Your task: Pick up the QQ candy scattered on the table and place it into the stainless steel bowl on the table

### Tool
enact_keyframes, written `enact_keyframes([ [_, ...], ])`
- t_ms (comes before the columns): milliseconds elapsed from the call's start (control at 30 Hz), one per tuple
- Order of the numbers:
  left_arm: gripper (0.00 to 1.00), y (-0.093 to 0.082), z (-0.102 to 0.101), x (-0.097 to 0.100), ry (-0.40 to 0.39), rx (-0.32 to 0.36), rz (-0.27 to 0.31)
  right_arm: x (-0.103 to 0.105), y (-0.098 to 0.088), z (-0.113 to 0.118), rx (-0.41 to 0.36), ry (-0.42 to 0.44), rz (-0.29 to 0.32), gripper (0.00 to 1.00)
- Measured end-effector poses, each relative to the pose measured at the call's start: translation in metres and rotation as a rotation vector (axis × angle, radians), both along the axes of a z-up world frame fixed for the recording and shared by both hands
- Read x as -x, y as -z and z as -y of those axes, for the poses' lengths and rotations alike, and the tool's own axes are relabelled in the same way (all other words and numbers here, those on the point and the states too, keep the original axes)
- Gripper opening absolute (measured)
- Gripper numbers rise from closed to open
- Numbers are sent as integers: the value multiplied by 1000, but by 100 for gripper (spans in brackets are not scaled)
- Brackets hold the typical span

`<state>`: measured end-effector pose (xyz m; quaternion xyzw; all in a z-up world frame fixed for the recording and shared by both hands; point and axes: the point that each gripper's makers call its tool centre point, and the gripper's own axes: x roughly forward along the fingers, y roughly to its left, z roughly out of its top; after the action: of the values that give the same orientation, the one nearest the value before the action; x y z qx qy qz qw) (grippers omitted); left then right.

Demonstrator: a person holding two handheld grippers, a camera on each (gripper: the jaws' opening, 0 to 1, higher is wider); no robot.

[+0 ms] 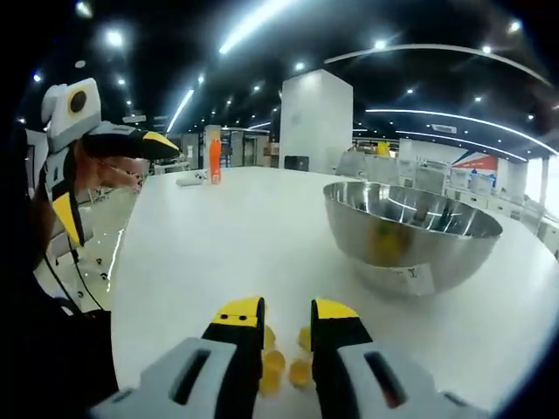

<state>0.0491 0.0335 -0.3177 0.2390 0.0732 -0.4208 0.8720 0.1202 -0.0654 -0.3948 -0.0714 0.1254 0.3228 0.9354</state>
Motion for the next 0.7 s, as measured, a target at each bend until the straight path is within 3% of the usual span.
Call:
enact_keyframes([
  [233,84,-2,2,5,32,25,-19,4,-1,-20,15,-31,25,18],
  [300,84,-7,11,17,93,135,-112,4,2,-23,34,-36,26,18],
  [367,85,-13,14,24,134,176,-134,6,5,-26,40,-47,27,18],
  [700,86,-17,9,30,176,174,-135,7,9,-32,80,-60,33,13],
])
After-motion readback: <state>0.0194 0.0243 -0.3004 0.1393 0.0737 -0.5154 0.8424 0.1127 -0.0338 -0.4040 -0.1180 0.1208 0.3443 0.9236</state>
